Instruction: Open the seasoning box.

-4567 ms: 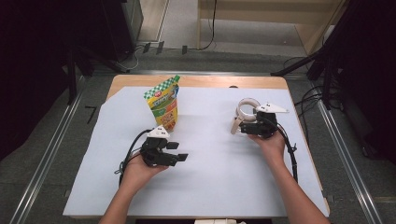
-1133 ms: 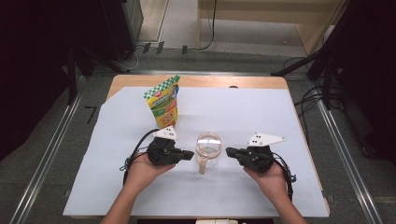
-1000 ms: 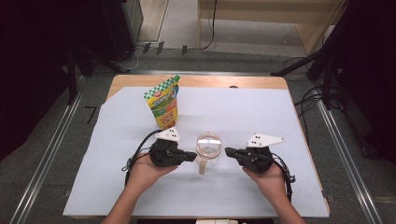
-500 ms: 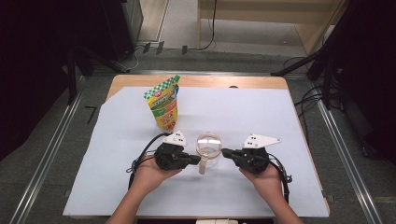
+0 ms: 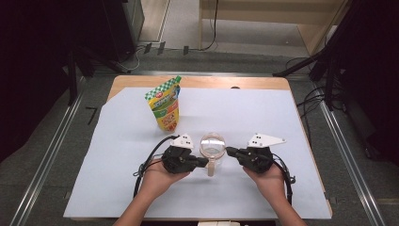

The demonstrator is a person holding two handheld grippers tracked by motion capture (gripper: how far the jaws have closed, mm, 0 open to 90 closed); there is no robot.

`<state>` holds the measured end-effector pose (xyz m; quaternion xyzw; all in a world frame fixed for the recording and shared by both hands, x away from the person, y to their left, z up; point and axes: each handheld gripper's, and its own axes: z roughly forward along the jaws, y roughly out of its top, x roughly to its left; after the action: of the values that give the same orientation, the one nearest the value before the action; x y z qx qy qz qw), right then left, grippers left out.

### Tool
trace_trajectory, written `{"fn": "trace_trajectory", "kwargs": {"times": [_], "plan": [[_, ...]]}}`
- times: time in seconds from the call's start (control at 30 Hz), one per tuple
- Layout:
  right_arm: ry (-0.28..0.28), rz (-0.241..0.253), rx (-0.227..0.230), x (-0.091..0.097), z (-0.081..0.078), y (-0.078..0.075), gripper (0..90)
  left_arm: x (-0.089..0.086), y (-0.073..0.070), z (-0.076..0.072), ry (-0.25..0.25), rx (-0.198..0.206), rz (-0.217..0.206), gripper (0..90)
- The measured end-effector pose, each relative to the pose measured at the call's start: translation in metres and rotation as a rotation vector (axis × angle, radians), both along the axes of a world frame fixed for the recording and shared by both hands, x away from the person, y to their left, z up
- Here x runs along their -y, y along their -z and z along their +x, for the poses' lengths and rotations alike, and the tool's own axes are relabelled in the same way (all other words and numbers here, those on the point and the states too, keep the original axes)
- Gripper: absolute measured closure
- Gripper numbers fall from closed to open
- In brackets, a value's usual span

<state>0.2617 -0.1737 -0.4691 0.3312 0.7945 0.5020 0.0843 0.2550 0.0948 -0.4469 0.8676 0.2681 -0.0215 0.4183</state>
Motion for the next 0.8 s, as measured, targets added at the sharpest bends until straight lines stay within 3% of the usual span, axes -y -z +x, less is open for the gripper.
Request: {"fn": "trace_trajectory", "kwargs": {"times": [0.27,0.37,0.47,0.8], "plan": [[0.032,-0.006,0.010,0.003,0.005,0.001,90.0,0.015,0.001,-0.003,0.009,0.009,-0.010,90.0],[0.050,-0.009,-0.032,0.005,0.006,0.003,90.0,0.023,0.003,-0.004,0.044,-0.007,-0.042,90.0],[0.055,-0.007,-0.043,0.008,0.003,0.002,90.0,0.029,0.004,-0.005,0.061,-0.007,-0.044,90.0],[0.040,-0.010,-0.052,0.015,-0.019,-0.006,90.0,0.007,-0.005,0.000,0.067,-0.008,-0.022,89.0]]}}
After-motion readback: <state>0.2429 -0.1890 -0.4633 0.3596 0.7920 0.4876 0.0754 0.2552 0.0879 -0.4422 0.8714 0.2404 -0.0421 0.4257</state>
